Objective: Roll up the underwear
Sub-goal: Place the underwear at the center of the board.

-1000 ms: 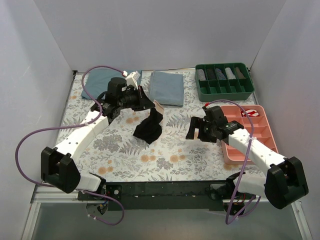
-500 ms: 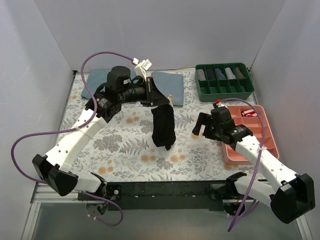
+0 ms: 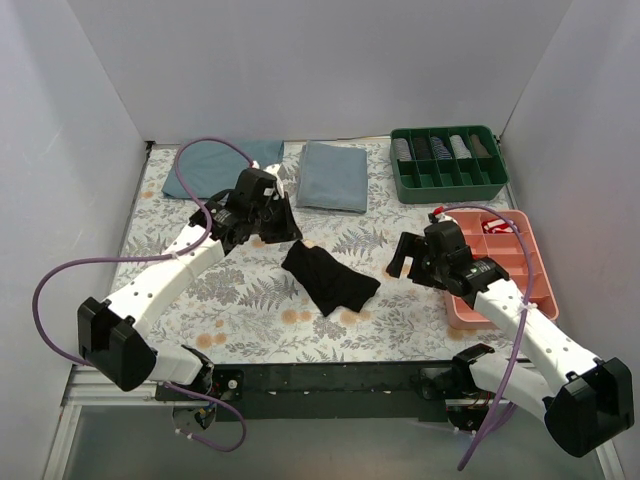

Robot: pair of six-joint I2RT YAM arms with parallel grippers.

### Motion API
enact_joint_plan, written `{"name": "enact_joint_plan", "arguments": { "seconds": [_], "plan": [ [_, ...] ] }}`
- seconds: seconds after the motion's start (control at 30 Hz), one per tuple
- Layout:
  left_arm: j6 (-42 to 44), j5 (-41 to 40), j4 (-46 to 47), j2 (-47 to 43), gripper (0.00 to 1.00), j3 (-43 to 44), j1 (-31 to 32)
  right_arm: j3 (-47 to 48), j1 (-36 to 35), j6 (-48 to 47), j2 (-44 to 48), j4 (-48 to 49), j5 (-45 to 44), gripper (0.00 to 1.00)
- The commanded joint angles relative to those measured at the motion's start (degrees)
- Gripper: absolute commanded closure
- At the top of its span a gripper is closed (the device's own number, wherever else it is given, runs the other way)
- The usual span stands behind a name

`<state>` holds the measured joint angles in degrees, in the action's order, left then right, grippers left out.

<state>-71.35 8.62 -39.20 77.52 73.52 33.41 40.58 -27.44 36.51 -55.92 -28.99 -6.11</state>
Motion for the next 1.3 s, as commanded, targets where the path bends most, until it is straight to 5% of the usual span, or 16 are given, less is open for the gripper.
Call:
{"name": "enact_joint_plan", "arguments": {
  "seconds": [0.0, 0.2, 0.43, 0.67, 0.83, 1.27],
  "plan": [
    [-0.71, -11.57, -5.87, -0.96, 1.0, -5.12, -0.89, -0.85, 0.11, 0.67, 0.29, 0.6, 1.1, 0.01],
    [-1.77, -15.29, -8.78, -4.29, 1.0, -9.71, -4.04, -1.73, 0.11, -0.21, -1.29, 1.66, 2.68, 0.01],
    [0.77, -16.01, -12.39, -8.78, 1.0, -4.71, -11.43, -1.38, 0.11, -1.79, -4.45, 3.06, 5.75, 0.01],
    [2.1, -11.09, -17.58, -8.34, 1.0, 9.09, -12.75, -0.67, 0.02, -2.94, -7.01, 2.89, 8.22, 0.02],
    [-1.5, 2.42, -13.19, -6.24, 1.0, 9.2, -12.67, -0.24, 0.02, -3.02, -6.66, 2.02, 7.44, 0.02],
    [-8.45, 6.58, 8.69, 7.55, 1.0, -1.36, 3.93, 0.73, 0.55, 3.91, -0.16, -6.42, -5.31, 0.01]
  ]
}}
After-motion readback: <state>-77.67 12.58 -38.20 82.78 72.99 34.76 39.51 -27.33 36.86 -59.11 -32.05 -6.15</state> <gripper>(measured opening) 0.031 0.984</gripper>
